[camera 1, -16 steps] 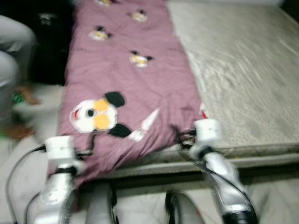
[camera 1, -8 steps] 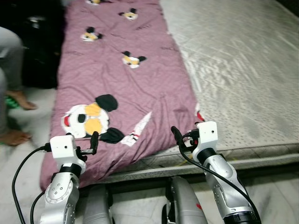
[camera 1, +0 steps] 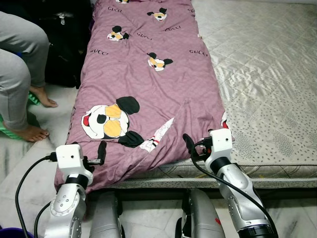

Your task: Clean up the room

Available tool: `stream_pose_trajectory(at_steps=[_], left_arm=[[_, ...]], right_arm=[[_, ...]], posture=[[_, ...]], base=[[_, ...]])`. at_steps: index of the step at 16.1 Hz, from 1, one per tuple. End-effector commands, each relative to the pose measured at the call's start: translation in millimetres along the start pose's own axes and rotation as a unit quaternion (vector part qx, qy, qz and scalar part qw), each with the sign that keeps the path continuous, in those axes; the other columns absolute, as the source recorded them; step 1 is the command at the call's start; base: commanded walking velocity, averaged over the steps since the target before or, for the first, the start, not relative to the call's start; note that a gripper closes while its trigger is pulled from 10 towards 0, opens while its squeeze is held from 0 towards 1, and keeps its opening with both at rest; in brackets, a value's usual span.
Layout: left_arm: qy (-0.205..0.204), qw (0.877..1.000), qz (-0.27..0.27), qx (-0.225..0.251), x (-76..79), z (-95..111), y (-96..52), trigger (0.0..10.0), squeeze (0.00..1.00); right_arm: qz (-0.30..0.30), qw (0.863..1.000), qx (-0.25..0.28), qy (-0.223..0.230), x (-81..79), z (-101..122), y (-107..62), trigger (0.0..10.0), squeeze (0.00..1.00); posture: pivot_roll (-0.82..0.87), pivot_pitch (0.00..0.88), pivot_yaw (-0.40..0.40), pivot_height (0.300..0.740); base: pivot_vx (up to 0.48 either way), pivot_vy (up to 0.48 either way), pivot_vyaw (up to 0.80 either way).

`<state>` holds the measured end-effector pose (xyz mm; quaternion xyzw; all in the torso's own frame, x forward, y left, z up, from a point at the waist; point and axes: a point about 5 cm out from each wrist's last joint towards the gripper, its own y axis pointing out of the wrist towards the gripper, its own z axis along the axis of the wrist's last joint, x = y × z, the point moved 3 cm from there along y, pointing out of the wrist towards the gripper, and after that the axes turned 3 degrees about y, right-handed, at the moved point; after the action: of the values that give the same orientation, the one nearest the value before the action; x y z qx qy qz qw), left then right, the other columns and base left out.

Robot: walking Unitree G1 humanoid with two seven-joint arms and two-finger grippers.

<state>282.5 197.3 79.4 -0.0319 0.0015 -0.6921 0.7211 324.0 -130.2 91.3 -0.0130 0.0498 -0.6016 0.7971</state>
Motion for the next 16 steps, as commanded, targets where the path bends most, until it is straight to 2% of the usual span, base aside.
stream_pose_trajectory(at_steps=[1, 3, 5, 6, 7, 9, 11, 14, 16], left_arm=[[0.006, 1.0, 0.005, -0.009, -3.0, -4, -3.3, 10.0, 0.0], [0.006, 1.0, 0.009, -0.011, -4.5, -5, -3.2, 10.0, 0.0], [0.005, 1.0, 0.016, -0.012, -7.2, -6, -3.2, 10.0, 0.0], [0.01, 1.0, 0.02, -0.011, -9.1, -5, -3.2, 10.0, 0.0], [0.019, 0.999, 0.027, -0.009, -11.3, -4, -2.8, 10.0, 0.0], [0.034, 0.998, 0.043, -0.004, -17.5, -1, -5.2, 10.0, 0.0], [0.056, 0.996, 0.072, -0.002, -33.2, 2, -18.0, 10.0, 0.0], [0.068, 0.995, 0.075, 0.005, -38.2, 9, -28.1, 10.0, 0.0], [0.081, 0.994, 0.066, 0.02, -32.2, 19, -30.3, 10.0, 0.0]], right_arm=[[0.007, 1.0, 0.002, 0.005, -1.2, -1, -2.6, 10.0, 0.0], [0.01, 1.0, -0.003, 0.002, -3.1, -2, -0.9, 10.0, 0.0], [0.033, 0.999, 0.007, -0.016, -10.4, 5, 1.1, 10.0, 0.0], [0.06, 0.998, 0.022, -0.024, -22.3, 15, 3.3, 10.0, 0.0], [0.075, 0.997, 0.018, 0.002, -31.6, 18, 6.5, 10.0, 0.0], [0.077, 0.996, 0.022, 0.031, -37.3, 20, 10.1, 10.0, 0.0], [0.094, 0.994, 0.022, 0.055, -55.1, 22, 22.7, 10.0, 0.0], [0.11, 0.991, 0.023, 0.071, -75.5, 28, 38.0, 10.0, 0.0], [0.102, 0.992, 0.028, 0.074, -86.9, 37, 54.1, 10.0, 0.0]], posture=[[-0.01, 0.18, -0.02, 0.574], [0.0, 0.178, -0.023, 0.549], [0.0, 0.179, -0.022, 0.544], [0.0, 0.177, -0.021, 0.535], [0.0, 0.179, -0.019, 0.535], [0.02, 0.175, -0.015, 0.535], [0.06, 0.175, -0.013, 0.535], [0.11, 0.181, -0.018, 0.535], [0.13, 0.184, -0.022, 0.535]], base=[[0.0, 0.0, 0.0], [0.0, 0.0, 0.0], [0.0, 0.0, 0.0], [0.0, 0.0, 0.0], [0.0, 0.0, 0.0], [0.0, 0.0, 0.0], [0.0, 0.0, 0.0], [0.0, 0.0, 0.0], [0.0, 0.0, 0.0]])
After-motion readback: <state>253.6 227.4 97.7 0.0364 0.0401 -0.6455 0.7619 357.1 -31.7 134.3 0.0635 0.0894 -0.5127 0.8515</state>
